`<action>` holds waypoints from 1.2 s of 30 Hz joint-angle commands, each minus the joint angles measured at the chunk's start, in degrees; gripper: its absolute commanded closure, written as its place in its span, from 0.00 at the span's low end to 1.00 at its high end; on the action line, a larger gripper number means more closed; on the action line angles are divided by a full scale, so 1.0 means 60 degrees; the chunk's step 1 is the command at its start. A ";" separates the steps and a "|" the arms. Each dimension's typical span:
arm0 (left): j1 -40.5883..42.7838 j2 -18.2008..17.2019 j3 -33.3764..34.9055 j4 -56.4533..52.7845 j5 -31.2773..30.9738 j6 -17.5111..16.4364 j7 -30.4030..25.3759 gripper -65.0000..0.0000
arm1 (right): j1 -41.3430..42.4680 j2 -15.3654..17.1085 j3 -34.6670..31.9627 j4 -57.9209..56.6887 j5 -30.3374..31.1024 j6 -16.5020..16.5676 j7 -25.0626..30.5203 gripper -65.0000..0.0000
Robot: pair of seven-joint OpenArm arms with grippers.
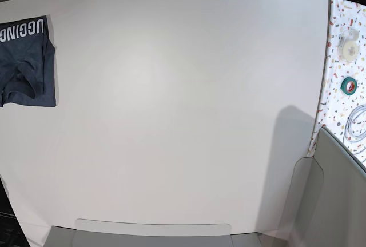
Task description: Layout the t-shirt on the table in an organized manner, then fold the t-shirt properly
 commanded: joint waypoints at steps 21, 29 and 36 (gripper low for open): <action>-0.3507 0.1441 0.1059 -0.1818 -0.1366 -0.4826 0.5967 0.97 | 0.4257 -0.1219 -0.0396 -0.2406 0.2893 0.2343 -0.3831 1.00; -0.4445 0.1881 0.0971 -0.1818 -0.1352 -0.5207 0.9132 0.97 | 0.4961 -0.1600 -0.0396 -0.2992 0.2908 0.1039 -0.3861 1.00; -0.4708 0.1983 0.0956 -0.1818 -0.1366 -0.5207 0.9293 0.97 | 0.5268 -0.1600 -0.0396 -0.2963 0.2908 0.0995 -0.3831 1.00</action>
